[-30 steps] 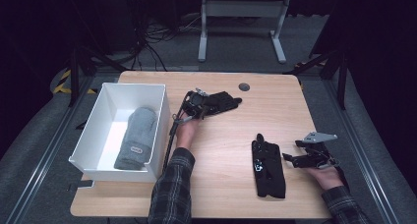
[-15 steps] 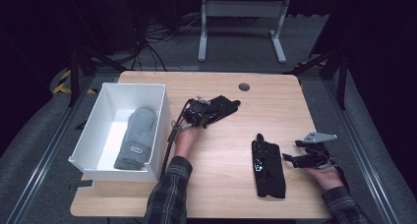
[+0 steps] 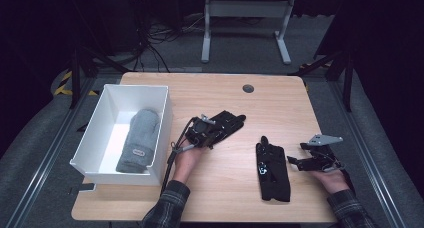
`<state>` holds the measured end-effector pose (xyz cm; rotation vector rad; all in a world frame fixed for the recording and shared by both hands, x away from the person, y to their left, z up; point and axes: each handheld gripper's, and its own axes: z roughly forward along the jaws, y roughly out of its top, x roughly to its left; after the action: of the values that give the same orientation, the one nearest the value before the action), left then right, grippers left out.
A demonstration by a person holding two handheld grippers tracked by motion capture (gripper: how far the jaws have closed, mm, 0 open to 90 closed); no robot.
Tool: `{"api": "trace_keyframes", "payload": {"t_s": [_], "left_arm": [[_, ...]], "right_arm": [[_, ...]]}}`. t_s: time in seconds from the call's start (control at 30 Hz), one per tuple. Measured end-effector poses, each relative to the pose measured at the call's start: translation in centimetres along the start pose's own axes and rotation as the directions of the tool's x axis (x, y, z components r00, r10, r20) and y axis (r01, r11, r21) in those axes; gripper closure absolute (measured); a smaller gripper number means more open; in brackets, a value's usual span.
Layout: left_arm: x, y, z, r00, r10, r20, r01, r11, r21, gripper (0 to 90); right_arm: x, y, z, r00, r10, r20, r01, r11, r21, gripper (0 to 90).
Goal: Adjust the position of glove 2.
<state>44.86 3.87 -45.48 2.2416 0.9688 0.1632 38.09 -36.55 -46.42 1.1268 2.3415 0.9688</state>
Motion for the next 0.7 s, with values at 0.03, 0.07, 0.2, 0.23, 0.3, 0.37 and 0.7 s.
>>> {"api": "trace_keyframes", "payload": {"t_s": [0.03,0.07,0.2,0.23,0.3,0.37,0.7], "left_arm": [[-0.2,-0.2,-0.1,1.0000,-0.003,0.007,0.003,1.0000,0.006,90.0],[-0.5,-0.4,-0.3,0.9999,0.004,0.011,-0.005,0.9999,0.009,90.0],[-1.8,-1.3,-0.8,0.9990,0.028,0.034,-0.028,0.9995,0.017,90.0],[-2.1,-1.5,-0.9,0.9987,0.031,0.040,-0.032,0.9993,0.017,90.0],[-2.8,-2.0,-1.1,0.9981,0.039,0.047,-0.040,0.9990,0.019,90.0],[-3.4,-2.3,-1.4,0.9967,0.047,0.066,-0.049,0.9983,0.030,90.0],[-5.8,-3.5,-1.8,0.9876,0.091,0.128,-0.097,0.9945,0.040,90.0]], "right_arm": [[0.0,0.0,0.0,1.0000,-0.001,0.000,0.001,1.000,0.000,19.1],[0.0,0.0,0.0,1.0000,0.000,0.000,0.000,1.000,0.000,19.1],[0.0,0.0,0.0,1.0000,-0.001,-0.001,0.001,1.000,0.001,19.1],[0.0,0.0,0.0,1.0000,0.000,0.000,0.000,1.000,0.000,19.1],[0.0,0.0,0.0,1.0000,0.000,0.000,0.000,1.000,0.000,19.0],[0.0,0.0,0.0,1.0000,0.000,-0.001,0.000,1.000,-0.001,19.0],[0.0,0.0,0.0,1.0000,0.000,0.000,0.000,1.000,0.000,19.0]]}}
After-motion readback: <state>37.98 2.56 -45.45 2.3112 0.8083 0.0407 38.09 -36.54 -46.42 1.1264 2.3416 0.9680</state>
